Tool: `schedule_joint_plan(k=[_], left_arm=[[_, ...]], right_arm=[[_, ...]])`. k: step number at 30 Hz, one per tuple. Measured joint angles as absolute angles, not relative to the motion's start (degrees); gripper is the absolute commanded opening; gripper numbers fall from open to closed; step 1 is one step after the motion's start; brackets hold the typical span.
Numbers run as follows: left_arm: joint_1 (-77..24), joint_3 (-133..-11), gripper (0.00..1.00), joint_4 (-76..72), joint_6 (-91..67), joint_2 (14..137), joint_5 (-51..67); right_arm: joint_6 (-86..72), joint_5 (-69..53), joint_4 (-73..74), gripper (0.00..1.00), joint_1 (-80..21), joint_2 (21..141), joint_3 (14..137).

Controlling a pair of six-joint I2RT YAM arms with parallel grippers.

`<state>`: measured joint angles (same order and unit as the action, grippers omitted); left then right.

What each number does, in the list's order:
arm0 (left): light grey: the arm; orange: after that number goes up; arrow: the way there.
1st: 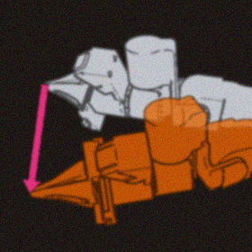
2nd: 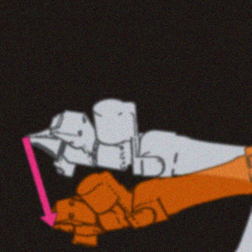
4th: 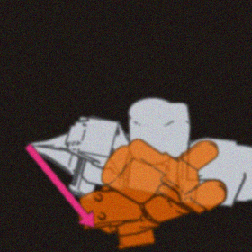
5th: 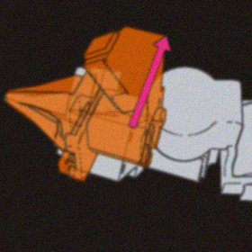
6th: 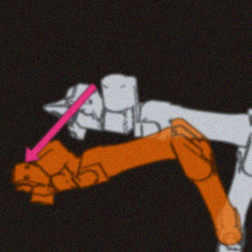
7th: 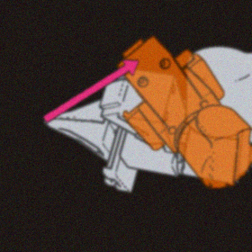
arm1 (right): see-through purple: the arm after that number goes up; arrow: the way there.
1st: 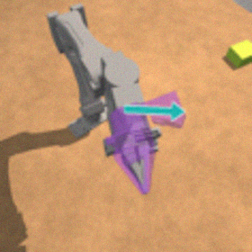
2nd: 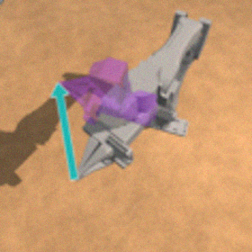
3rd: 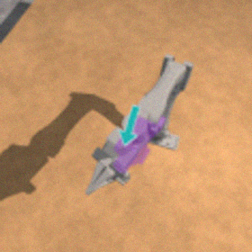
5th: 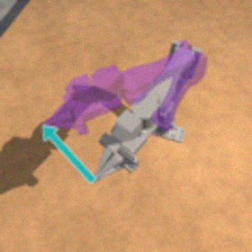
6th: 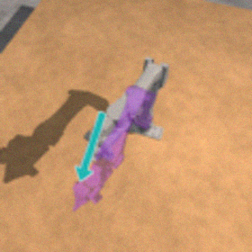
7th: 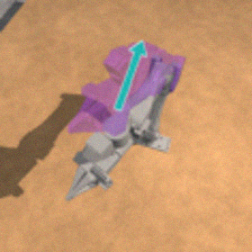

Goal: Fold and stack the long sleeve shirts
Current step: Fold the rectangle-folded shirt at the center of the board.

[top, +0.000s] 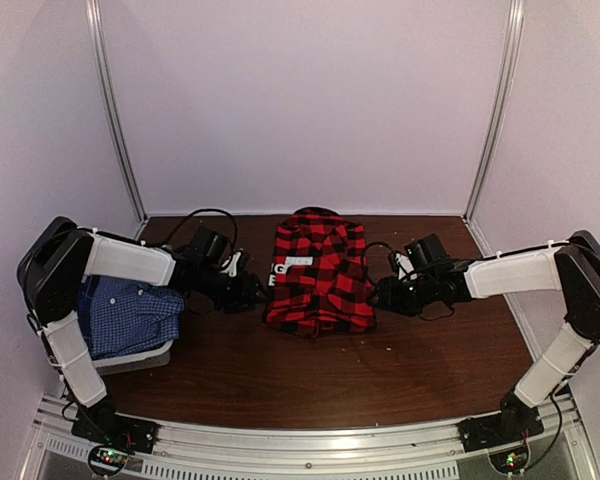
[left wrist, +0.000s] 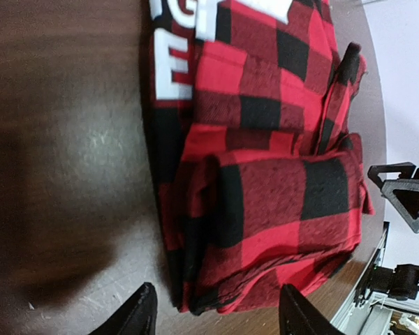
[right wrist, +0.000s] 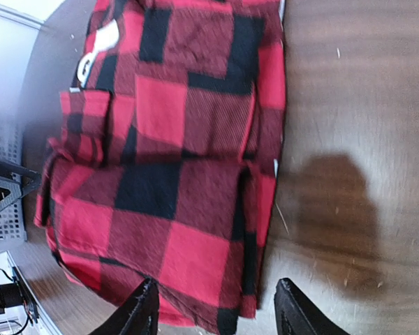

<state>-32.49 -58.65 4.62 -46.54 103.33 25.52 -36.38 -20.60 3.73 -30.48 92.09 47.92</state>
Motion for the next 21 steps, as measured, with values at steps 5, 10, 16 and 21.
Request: schedule_joint_plan(k=[5,10,16,21], left_arm=[[-34.65,-54.98,0.54,4.54,-46.59,103.28,25.76],[-36.99,-54.33,0.49,3.70,-47.37,103.46,26.11],[-37.63,-54.33,0.39,2.98,-48.10,103.96,26.20],[-37.63,-54.33,0.24,2.96,-48.42,104.27,26.22]], right_arm=[[-36.34,-20.80,4.49,0.50,-31.44,91.15,44.93],[-36.53,-20.95,4.47,0.45,-32.99,91.18,44.21],[-36.99,-21.04,3.90,0.37,-33.82,91.35,44.21],[-37.71,-21.10,3.14,0.28,-34.13,92.03,44.21]])
